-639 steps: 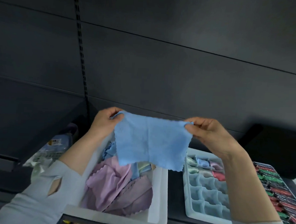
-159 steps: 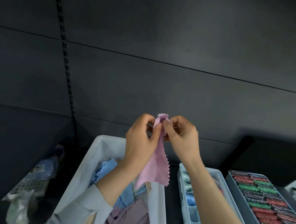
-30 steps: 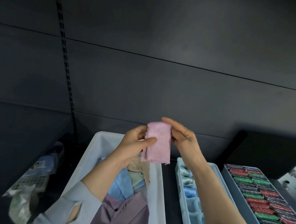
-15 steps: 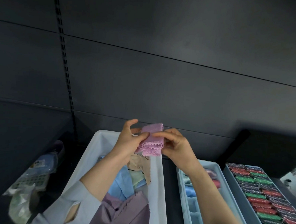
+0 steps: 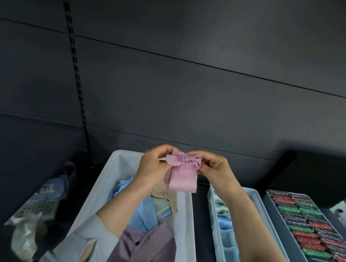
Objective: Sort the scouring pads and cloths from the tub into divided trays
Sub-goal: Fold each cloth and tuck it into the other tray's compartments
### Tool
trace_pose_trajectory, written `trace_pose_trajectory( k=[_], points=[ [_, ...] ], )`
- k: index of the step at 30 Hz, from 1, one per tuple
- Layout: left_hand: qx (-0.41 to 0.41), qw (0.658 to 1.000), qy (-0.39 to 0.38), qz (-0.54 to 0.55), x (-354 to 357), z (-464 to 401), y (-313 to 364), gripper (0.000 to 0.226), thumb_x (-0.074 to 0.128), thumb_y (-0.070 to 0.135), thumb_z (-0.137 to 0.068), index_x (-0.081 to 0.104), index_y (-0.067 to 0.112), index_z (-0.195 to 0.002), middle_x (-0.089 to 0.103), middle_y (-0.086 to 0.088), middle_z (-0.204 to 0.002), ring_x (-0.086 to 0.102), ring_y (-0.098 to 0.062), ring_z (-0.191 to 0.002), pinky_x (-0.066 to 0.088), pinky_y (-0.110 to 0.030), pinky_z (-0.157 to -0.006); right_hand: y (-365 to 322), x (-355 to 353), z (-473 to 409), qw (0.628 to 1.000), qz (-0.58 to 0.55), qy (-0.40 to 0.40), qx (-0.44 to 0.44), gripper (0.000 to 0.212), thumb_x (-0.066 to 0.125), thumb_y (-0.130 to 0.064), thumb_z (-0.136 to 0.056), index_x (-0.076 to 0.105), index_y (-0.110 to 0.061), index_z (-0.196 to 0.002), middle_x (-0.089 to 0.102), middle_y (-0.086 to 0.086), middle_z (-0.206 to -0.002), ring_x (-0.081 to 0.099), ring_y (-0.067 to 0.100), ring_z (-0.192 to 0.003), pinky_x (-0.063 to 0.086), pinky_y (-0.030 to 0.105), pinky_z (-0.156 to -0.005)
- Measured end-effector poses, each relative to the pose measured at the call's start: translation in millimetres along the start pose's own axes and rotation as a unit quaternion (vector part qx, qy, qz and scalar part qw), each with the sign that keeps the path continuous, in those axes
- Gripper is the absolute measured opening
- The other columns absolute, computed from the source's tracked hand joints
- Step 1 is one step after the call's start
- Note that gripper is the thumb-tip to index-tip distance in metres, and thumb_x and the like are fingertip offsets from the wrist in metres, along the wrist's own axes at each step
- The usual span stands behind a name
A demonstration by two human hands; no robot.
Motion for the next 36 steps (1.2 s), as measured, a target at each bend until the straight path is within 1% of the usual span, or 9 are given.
trace_pose_trajectory(
  k=[2, 5, 8, 12, 17, 22, 26, 30, 36],
  points=[
    [-0.034, 0.998, 0.001, 0.059, -0.3, 0.3, -0.2, 0.035, 0.057, -0.005, -0.086, 0.075, 0.024, -0.078, 0.075, 0.003, -0.087, 0.067, -0.014, -0.084, 0.053, -0.030, -0.073, -0.7, -0.9, 0.1, 1.000, 0.009, -0.007, -0.014, 0.042, 0.048, 0.017, -0.090, 0.076, -0.014, -0.087, 0.076, 0.002, -0.094, 0.069, 0.014, -0.093, 0.055, 0.027, -0.085],
    [-0.152, 0.971, -0.028, 0.184, 5.4, -1.7, -4.9, 0.026, 0.047, 0.017, -0.097, 0.070, 0.028, -0.102, 0.072, -0.008, -0.104, 0.068, -0.026, -0.088, 0.053, -0.036, -0.077, 1.3, -6.0, -3.4, 0.997, 0.051, 0.019, -0.051, 0.057, 0.043, 0.023, -0.086, 0.078, -0.022, -0.078, 0.072, 0.003, -0.095, 0.066, 0.014, -0.093, 0.051, 0.026, -0.086],
    [-0.169, 0.971, -0.104, 0.130, 10.2, 0.9, -9.7, 0.028, 0.056, 0.040, -0.095, 0.067, 0.021, -0.113, 0.073, -0.006, -0.106, 0.071, -0.022, -0.093, 0.058, -0.035, -0.077, 2.6, -5.2, -6.0, 0.991, 0.106, 0.021, -0.073, 0.060, 0.042, 0.025, -0.082, 0.078, -0.022, -0.080, 0.063, 0.007, -0.103, 0.061, 0.016, -0.098, 0.049, 0.025, -0.088],
    [-0.114, 0.985, -0.077, 0.105, 8.3, 0.7, -13.7, 0.016, 0.069, 0.011, -0.088, 0.069, 0.013, -0.104, 0.073, -0.003, -0.094, 0.069, -0.015, -0.084, 0.057, -0.032, -0.072, 9.4, -2.9, -1.4, 0.998, 0.050, 0.020, -0.030, 0.055, 0.036, 0.018, -0.086, 0.078, -0.017, -0.090, 0.062, 0.005, -0.108, 0.061, 0.015, -0.103, 0.049, 0.026, -0.093],
    [-0.067, 0.992, -0.044, 0.096, 6.1, 4.1, -20.3, 0.018, 0.074, 0.007, -0.083, 0.070, 0.018, -0.097, 0.070, 0.001, -0.086, 0.066, -0.010, -0.075, 0.054, -0.026, -0.059, 27.1, 3.0, 14.7, 0.994, -0.090, 0.028, 0.052, 0.022, 0.054, -0.019, -0.099, 0.057, -0.022, -0.120, 0.065, 0.009, -0.100, 0.065, 0.017, -0.087, 0.056, 0.038, -0.079],
    [-0.093, 0.991, -0.062, 0.078, 13.7, 18.4, -36.1, 0.029, 0.063, -0.003, -0.088, 0.072, 0.024, -0.096, 0.069, -0.002, -0.098, 0.067, -0.012, -0.077, 0.060, -0.036, -0.066, 49.9, 3.9, 29.0, 0.997, -0.061, 0.025, 0.042, 0.024, 0.061, -0.003, -0.092, 0.067, -0.009, -0.115, 0.072, 0.008, -0.105, 0.068, 0.019, -0.096, 0.057, 0.033, -0.078],
    [-0.231, 0.947, -0.124, 0.188, 27.5, 31.3, -55.7, 0.028, 0.053, 0.003, -0.093, 0.067, 0.015, -0.113, 0.073, -0.011, -0.104, 0.071, -0.020, -0.092, 0.057, -0.030, -0.081, 71.1, -5.5, 48.2, 0.996, -0.050, 0.075, 0.028, 0.023, 0.056, 0.008, -0.091, 0.070, 0.002, -0.108, 0.072, 0.015, -0.108, 0.068, 0.026, -0.103, 0.054, 0.031, -0.086],
    [-0.216, 0.952, -0.141, 0.166, 47.4, 43.2, -72.7, 0.025, 0.064, 0.003, -0.090, 0.067, 0.008, -0.114, 0.072, -0.010, -0.106, 0.071, -0.018, -0.097, 0.056, -0.023, -0.078, 87.5, -13.3, 73.0, 0.994, -0.059, 0.088, 0.042, 0.034, 0.044, 0.021, -0.087, 0.070, 0.005, -0.103, 0.070, 0.016, -0.113, 0.066, 0.028, -0.109, 0.053, 0.035, -0.093],
    [-0.159, 0.972, -0.148, 0.089, 90.1, 54.7, -88.3, 0.031, 0.066, -0.005, -0.085, 0.070, 0.018, -0.106, 0.071, -0.005, -0.105, 0.071, -0.017, -0.091, 0.057, -0.026, -0.077, 112.8, -52.5, 107.1, 0.974, -0.121, 0.074, 0.174, 0.023, 0.052, -0.010, -0.099, 0.066, -0.010, -0.118, 0.072, 0.006, -0.108, 0.069, 0.024, -0.104, 0.057, 0.036, -0.087]
  ],
)
Point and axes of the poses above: each hand's wrist, its own z-axis away from the middle knuckle, its own x-axis out of the palm, y = z × x, the point moved 4 cm from there along -z, towards the middle knuckle
